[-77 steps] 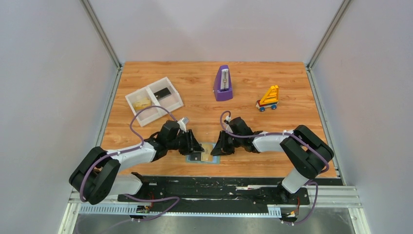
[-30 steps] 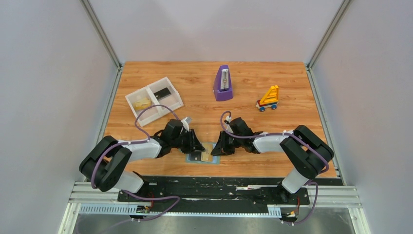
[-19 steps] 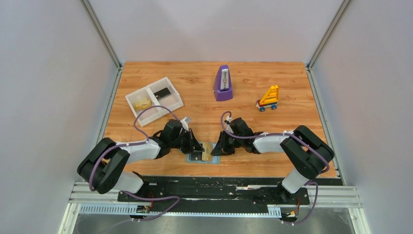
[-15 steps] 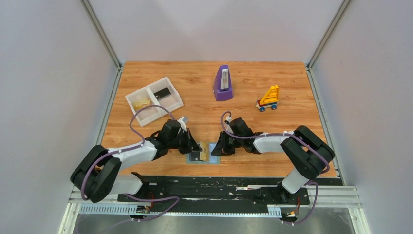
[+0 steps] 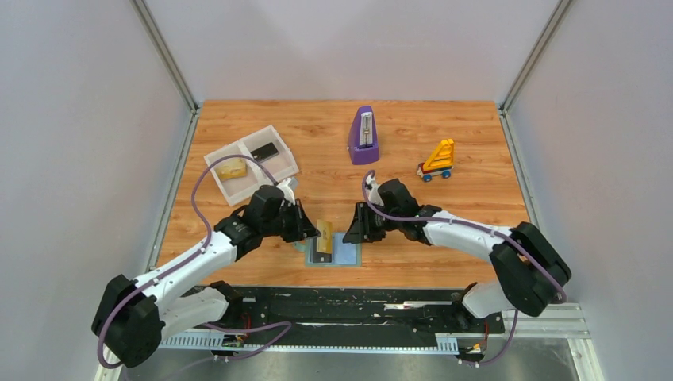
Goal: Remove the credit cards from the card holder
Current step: Remove the credit card from the card holder, then place the credit card in the storage box.
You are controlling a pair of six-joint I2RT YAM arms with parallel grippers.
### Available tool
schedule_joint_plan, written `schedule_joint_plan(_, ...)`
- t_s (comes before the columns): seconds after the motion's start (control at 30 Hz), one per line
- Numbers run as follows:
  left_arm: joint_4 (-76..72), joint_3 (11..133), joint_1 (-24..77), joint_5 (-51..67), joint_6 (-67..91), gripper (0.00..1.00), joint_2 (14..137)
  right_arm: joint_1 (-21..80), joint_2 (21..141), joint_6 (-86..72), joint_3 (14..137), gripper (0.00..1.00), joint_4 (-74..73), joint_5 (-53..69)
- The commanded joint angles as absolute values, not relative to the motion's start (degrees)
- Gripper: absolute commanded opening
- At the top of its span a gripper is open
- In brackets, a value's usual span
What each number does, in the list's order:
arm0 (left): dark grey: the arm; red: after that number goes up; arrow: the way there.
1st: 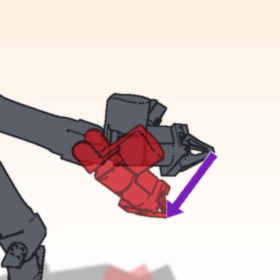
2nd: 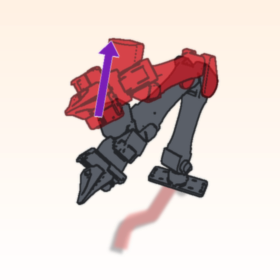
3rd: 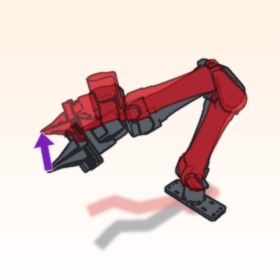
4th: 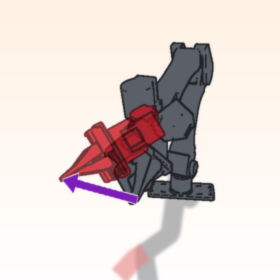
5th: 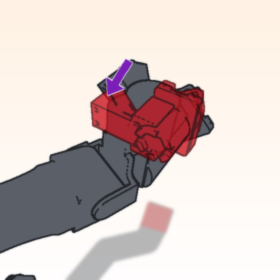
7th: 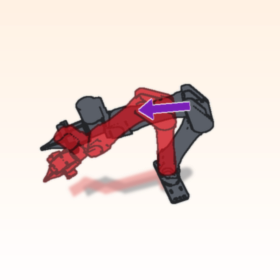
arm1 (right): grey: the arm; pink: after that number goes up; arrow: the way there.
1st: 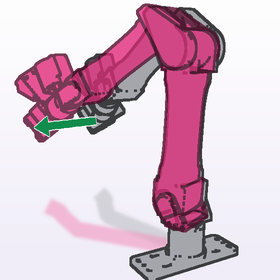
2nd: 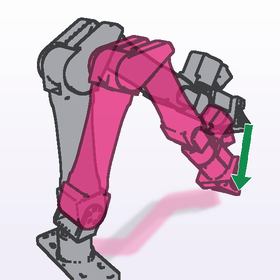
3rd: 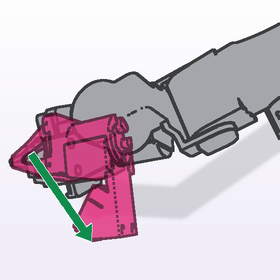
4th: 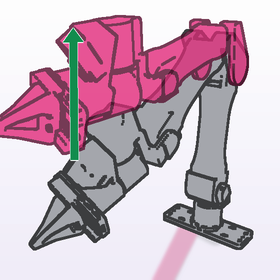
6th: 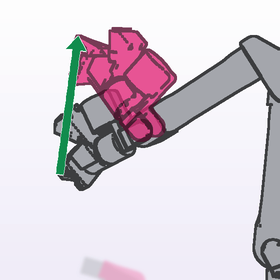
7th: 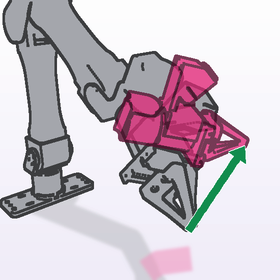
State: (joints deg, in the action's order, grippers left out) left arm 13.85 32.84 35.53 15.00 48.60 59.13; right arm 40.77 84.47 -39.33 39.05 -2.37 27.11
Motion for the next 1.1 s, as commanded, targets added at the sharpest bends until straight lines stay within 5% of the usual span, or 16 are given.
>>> schedule_joint_plan(0.0,16.57,37.06,35.55,24.32,42.98,0.0,57.39,40.43,77.18,-30.8,43.3,0.39,-5.99,33.54)
schedule_joint_plan(0.17,15.17,37.26,35.51,35.34,41.94,0.0,56.32,40.43,69.3,-25.77,43.27,0.55,-7.45,42.16)
schedule_joint_plan(0.47,8.04,35.35,35.55,44.67,41.98,0.0,55.45,39.03,64.34,-24.82,44.75,0.79,-11.07,40.34)
schedule_joint_plan(0.63,8.32,35.4,35.54,48.75,40.51,0.0,54.8,37.1,65.85,-23.29,45.62,0.75,-11.33,50.47)
schedule_joint_plan(0.9,5.8,34.67,35.58,51.98,41.39,0.0,55.86,37.07,67.5,-21.25,45.67,0.47,-11.29,57.07)
schedule_joint_plan(1.07,5.63,36.11,35.59,53.85,41.09,0.0,57.35,37.09,68.0,-21.54,44.95,0.41,-9.69,58.74)
